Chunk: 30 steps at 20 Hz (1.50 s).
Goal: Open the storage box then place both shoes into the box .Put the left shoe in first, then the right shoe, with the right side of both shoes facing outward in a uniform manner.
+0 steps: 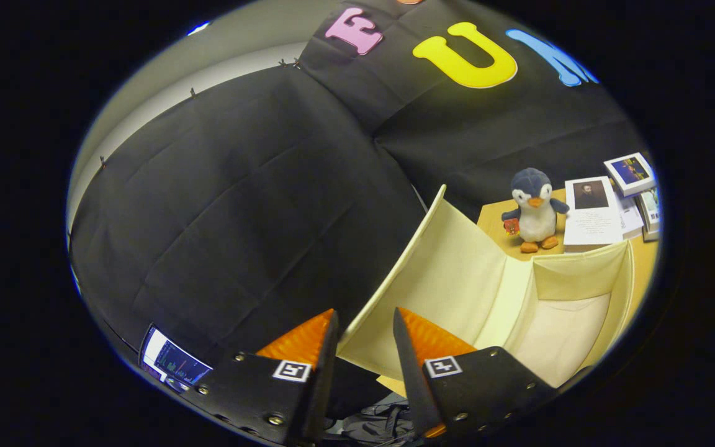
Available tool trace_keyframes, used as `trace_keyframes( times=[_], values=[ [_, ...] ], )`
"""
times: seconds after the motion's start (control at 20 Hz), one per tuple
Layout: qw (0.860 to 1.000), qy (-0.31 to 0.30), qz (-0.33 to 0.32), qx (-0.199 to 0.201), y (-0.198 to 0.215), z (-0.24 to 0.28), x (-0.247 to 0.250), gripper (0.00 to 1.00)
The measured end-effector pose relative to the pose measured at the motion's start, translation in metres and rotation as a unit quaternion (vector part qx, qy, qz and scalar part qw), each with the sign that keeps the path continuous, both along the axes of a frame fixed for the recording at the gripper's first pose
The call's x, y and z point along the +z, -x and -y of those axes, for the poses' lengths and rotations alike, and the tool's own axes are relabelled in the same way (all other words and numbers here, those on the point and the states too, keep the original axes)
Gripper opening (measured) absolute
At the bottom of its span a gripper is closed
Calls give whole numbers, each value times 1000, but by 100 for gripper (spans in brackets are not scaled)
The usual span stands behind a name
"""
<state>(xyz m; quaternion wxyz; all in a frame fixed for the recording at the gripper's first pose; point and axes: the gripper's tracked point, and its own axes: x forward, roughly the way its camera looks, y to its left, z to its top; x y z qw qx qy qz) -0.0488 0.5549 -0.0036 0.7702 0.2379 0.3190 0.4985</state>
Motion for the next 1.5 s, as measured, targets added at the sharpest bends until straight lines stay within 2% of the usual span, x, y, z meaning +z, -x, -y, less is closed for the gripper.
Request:
trace_keyframes(
  times=[0.05, 0.15, 0.75, 1.05, 1.5],
  values=[
    [1000, -3, 12, -6, -3, 1, 1, 77],
    [999, 2, 31, -18, -11, 13, 2, 97],
    [989, 74, 74, -100, -70, 122, -22, 97],
    [979, 121, 73, -149, -96, 198, -51, 97],
    [963, 178, 48, -198, -123, 293, -104, 97]
  ],
)
